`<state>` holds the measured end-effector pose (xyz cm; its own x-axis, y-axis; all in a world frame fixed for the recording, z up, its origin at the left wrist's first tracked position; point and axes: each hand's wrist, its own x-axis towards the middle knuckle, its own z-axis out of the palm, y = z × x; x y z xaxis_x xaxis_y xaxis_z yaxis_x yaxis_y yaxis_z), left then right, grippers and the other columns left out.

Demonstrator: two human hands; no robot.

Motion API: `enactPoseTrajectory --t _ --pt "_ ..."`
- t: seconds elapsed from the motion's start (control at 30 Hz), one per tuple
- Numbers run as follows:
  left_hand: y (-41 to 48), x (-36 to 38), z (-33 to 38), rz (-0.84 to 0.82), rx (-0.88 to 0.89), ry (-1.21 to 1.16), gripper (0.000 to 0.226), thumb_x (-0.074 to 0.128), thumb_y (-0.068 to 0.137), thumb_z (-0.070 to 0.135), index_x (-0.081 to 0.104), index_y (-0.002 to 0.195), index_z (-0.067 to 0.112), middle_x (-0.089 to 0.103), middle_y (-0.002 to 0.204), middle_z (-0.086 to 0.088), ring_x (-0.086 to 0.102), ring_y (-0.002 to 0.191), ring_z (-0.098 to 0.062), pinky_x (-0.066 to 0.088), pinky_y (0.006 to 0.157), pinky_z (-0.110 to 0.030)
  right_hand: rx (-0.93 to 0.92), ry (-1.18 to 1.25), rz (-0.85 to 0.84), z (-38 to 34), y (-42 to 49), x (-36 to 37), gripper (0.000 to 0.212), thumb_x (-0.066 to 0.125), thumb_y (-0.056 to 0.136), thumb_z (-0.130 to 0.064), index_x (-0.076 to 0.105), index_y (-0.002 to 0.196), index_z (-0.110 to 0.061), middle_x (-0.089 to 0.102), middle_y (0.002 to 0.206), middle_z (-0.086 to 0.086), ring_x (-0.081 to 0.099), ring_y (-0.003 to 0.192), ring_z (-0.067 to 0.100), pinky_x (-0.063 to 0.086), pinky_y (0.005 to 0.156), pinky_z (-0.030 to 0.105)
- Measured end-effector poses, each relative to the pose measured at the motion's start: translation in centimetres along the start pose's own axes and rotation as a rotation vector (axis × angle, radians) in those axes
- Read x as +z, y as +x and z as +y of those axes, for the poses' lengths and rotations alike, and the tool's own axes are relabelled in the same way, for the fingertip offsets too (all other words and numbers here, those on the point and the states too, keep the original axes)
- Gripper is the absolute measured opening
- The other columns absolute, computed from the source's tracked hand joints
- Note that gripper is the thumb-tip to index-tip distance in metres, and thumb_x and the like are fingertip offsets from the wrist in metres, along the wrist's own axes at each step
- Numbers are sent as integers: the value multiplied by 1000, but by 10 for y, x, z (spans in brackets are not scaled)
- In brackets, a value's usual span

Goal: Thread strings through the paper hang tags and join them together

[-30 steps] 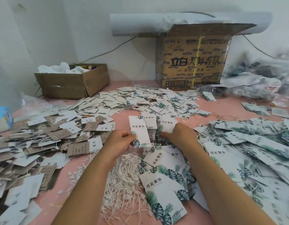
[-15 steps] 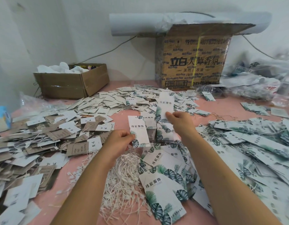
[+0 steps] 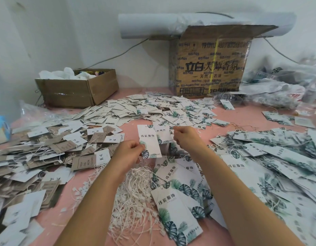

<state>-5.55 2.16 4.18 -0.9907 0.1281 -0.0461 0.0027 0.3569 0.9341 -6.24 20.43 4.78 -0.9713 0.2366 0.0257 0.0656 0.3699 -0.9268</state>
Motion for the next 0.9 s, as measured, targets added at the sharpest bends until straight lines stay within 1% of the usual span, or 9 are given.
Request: enactPoseTrajectory --t 0.1,0.2,0.3,0.4,0.47,0.53,0.63,0.73,0.9 --pt "0 0 0 38 -8 -38 19 53 95 21 61 80 13 56 71 0 51 56 -11 37 49 -22 2 112 -31 0 2 -4 41 31 93 7 47 130 -2 56 67 1 43 53 10 35 49 18" --pt "1 0 2 46 -24 -122 18 54 95 20 61 80 14 58 73 -1 58 55 -10 37 48 -22 -8 205 -67 1 1 -2 38 30 94 10 50 122 -4 61 69 5 54 52 8 40 45 15" --pt "0 1 5 4 -48 -231 15 55 94 18 62 82 14 61 74 0 65 57 -9 36 48 -22 -49 232 -53 2 2 3 40 26 92 14 52 116 -3 61 71 5 57 50 5 39 49 18" --pt "-2 2 6 -16 -44 -248 15 55 94 17 64 82 14 66 69 5 67 60 -8 36 46 -20 -64 210 71 2 4 -3 40 28 90 15 55 113 -4 60 72 4 53 54 7 38 45 15" --pt "-3 2 6 -16 -37 -233 16 55 94 17 64 81 15 66 69 5 67 60 -9 35 45 -20 -78 -1 204 8 6 -12 40 32 89 12 54 116 -7 61 82 4 51 60 10 42 47 19" --pt "-4 1 5 -21 -29 -219 17 55 94 18 64 80 15 66 71 4 67 60 -8 35 45 -19 -91 -418 269 17 7 -19 37 35 91 5 50 123 -8 61 104 8 57 80 19 50 65 31" --pt "-4 2 5 -45 -10 -180 15 56 93 20 66 83 15 69 76 0 66 59 -6 38 49 -21 10 -803 239 29 7 -21 36 37 98 -27 47 123 -4 55 119 14 51 106 31 45 89 43" --pt "-4 2 4 -56 2 -158 14 57 92 22 67 83 17 70 74 2 64 57 -4 39 52 -22 126 -874 191 34 9 -20 49 37 96 -45 51 116 -3 51 118 15 49 108 34 43 92 44" --pt "-3 2 4 -63 5 -150 14 58 92 22 68 83 18 71 74 4 62 56 -4 41 57 -24 144 -813 129 37 12 -21 37 46 93 -44 50 85 -8 59 98 12 58 93 30 51 84 44"
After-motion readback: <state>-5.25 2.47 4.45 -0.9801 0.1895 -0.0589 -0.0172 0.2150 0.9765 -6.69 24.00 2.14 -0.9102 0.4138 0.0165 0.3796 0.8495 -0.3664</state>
